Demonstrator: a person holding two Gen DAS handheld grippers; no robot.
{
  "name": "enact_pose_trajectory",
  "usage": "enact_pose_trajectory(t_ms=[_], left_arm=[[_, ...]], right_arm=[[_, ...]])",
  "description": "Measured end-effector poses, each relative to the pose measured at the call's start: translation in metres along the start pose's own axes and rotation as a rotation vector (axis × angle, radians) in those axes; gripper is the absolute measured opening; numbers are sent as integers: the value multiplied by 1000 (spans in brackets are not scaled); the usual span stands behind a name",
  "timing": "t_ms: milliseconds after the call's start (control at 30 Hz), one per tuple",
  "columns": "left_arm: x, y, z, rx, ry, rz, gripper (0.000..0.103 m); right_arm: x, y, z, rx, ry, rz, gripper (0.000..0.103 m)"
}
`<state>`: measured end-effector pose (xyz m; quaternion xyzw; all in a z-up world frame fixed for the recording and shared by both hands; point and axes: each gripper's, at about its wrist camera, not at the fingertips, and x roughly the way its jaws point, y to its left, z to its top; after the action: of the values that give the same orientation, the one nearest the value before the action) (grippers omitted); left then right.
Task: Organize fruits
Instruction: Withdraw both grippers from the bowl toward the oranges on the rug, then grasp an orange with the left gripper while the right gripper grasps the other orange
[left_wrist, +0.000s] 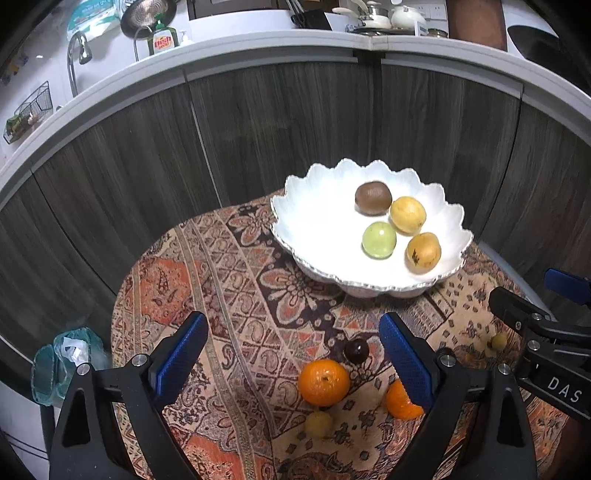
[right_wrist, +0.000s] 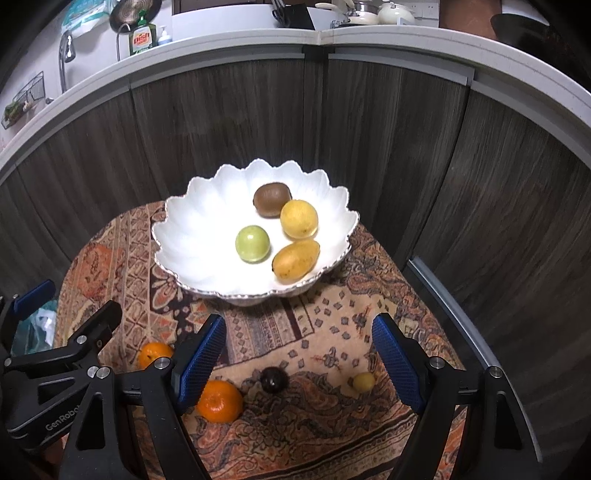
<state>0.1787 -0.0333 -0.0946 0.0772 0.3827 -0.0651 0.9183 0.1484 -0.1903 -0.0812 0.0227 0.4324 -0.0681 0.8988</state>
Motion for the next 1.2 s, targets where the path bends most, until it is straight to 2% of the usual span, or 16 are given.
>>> enact_pose_trajectory(t_ms=[533,700,933,1100,1200], left_arm=[[47,-11,-34,18,105,-29,88],[63,-14,-41,25,141,-42,80],[76,-17,-49,32,170,-56,77],[88,-17,-53,24,201,-75,65],[92,-16,-56,16,213,-90,62]], right_arm=[[40,-1,-28,9,73,-3,82],[52,-2,-32,12,95,-5,82],[60,0,-36,5,111,-10,82],[66,2,-37,-3,125,-15,82],[69,4,-38,-7,131,-17,82]])
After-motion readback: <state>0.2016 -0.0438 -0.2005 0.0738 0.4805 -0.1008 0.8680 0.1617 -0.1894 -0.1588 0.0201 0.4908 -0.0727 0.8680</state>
